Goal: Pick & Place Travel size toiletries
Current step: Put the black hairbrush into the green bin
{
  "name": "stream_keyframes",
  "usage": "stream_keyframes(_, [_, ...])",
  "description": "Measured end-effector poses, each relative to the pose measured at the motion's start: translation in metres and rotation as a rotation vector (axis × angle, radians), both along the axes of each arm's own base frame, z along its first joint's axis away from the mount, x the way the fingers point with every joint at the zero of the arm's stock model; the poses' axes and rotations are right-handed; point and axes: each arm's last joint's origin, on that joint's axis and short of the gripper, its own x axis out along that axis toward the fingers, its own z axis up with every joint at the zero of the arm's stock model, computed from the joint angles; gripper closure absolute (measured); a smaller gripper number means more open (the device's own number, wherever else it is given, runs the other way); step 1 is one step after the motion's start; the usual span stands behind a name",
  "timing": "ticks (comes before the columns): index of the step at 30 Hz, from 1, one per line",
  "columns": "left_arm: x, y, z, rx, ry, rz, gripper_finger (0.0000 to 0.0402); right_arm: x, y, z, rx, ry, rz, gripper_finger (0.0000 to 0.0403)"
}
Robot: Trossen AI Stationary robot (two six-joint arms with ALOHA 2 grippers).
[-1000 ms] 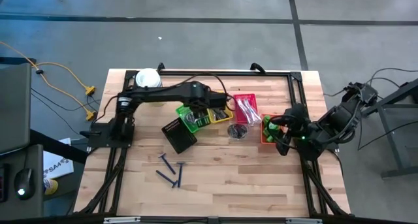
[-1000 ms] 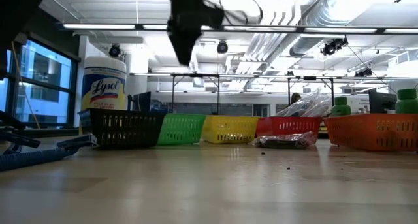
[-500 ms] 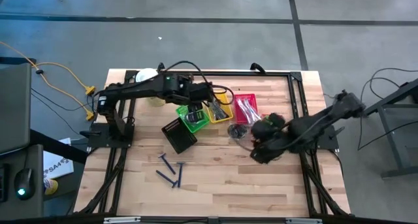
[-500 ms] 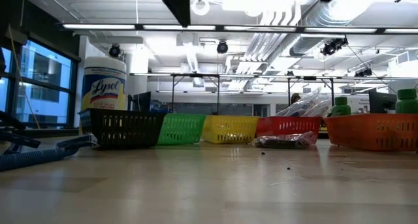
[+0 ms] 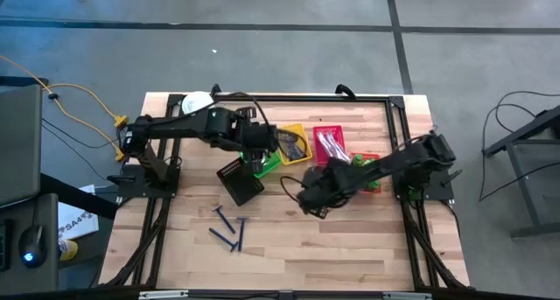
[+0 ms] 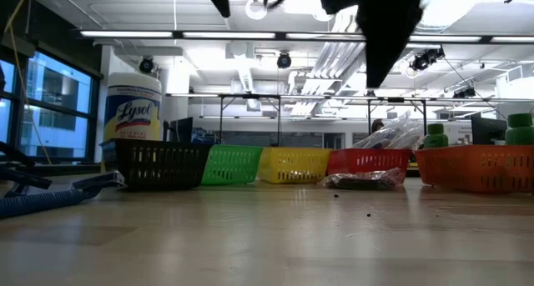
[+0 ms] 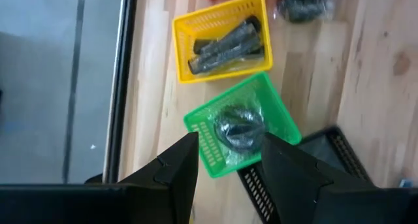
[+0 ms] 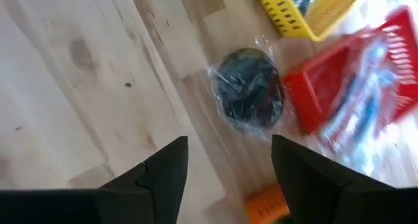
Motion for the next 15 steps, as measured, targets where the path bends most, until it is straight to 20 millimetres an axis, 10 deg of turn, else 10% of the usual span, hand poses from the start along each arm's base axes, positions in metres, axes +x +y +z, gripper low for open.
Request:
stream_keyframes(6, [-0.016,-0.019,-0.020,0.045,-0.037,-0.030,0.0242,0.026,-0.018,-0.027,0.065,0.032,0.004,0.0197])
stream_keyframes(15, [-0.103,-0.017,-0.071,-0.139,-0.306,-0.028,0.0242,0.041,-0.067,-0.035,0.256,-0.012,-0.291,0.0198])
